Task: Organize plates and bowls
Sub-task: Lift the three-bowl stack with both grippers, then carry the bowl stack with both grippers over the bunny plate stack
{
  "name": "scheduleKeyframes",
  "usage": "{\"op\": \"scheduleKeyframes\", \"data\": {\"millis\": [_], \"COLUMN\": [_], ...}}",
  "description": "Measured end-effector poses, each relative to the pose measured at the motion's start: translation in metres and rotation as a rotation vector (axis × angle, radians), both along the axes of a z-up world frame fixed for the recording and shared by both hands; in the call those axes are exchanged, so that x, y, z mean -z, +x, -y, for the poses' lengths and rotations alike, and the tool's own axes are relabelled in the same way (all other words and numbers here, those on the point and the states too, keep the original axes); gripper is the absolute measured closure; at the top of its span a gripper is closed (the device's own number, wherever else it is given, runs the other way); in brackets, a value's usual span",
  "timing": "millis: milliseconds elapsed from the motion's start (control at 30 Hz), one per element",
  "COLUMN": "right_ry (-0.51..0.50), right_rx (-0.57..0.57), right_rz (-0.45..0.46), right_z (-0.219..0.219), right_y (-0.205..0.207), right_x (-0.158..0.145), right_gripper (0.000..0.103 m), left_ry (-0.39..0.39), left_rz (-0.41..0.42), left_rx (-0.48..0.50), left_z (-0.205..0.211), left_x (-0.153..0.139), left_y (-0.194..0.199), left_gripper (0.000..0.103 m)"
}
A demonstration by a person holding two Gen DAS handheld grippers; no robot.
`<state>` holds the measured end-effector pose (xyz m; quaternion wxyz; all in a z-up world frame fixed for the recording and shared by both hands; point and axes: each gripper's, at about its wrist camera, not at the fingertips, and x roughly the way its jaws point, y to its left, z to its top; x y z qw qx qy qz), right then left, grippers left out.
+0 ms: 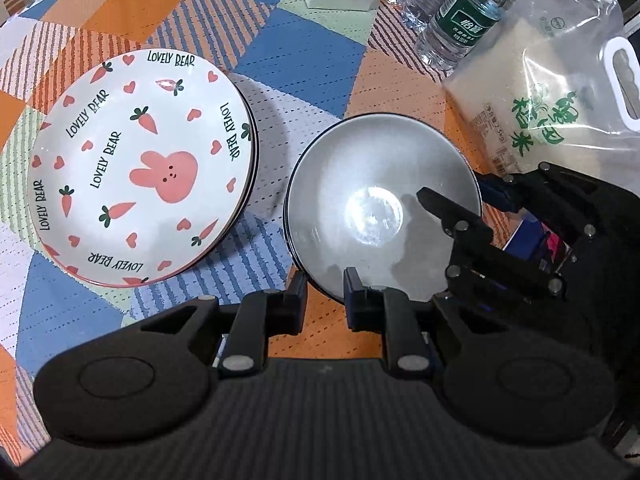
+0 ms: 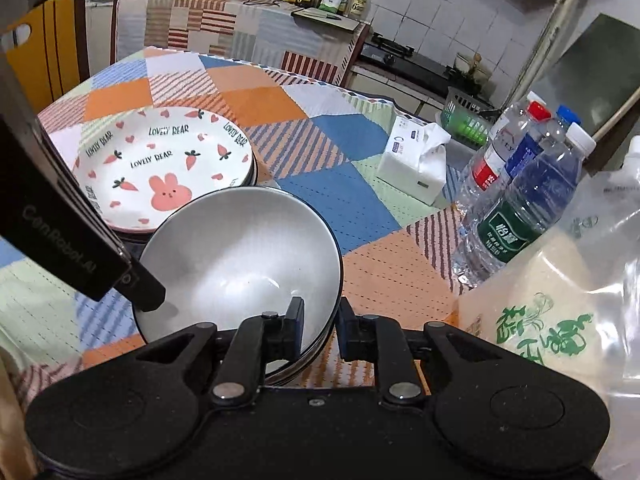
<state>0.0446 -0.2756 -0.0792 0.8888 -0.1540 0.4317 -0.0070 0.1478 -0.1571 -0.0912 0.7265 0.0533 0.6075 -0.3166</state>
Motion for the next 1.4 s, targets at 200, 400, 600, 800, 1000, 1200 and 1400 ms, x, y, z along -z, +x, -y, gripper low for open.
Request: {"op": "scheduleKeyframes", "data": {"millis": [200, 400, 600, 800, 1000, 1200, 1400], "right_ry": [0.014, 0.157, 0.377, 0.397, 0.344, 0.317, 0.296], "right_rx": [0.016, 0.046, 0.118, 0.025, -0.025, -0.07, -0.18], "right_rz": [-0.012, -0.019, -0.006, 0.012, 0.023, 0.011, -0.011], "right_z": [0.0, 0.018, 0.045, 0.06, 0.083, 0.086, 0.073], "right_y": [0.007, 0.008, 0.011, 0.001, 0.001, -0.014, -0.015], "right_x": [0.008, -0.002, -0.013, -0.05, -0.061, -0.03, -0.011], "right_gripper": [0.074, 0.073, 0.073, 0.038, 0.029, 0.01, 0.007], "left_ry": [0.017, -0.001, -0.012, -0.096, -0.189, -0.19, -0.238], "left_rz": [0.02, 0.024, 0.036, 0.134, 0.17, 0.15, 0.13], "left_rx": [-0.006, -0.01, -0.02, -0.002, -0.092, -0.169, -0.221], "left_z": [0.003, -0.001, -0.004, -0.022, -0.046, -0.055, -0.061], "left_x": [0.001, 0.001, -0.008, -0.038, -0.033, -0.011, 0.009], "left_y": [-0.001, -0.001, -0.002, -0.007, 0.0, 0.006, 0.003], "left_gripper": [0.087, 0.086, 0.081, 0.062, 0.056, 0.05, 0.048]}}
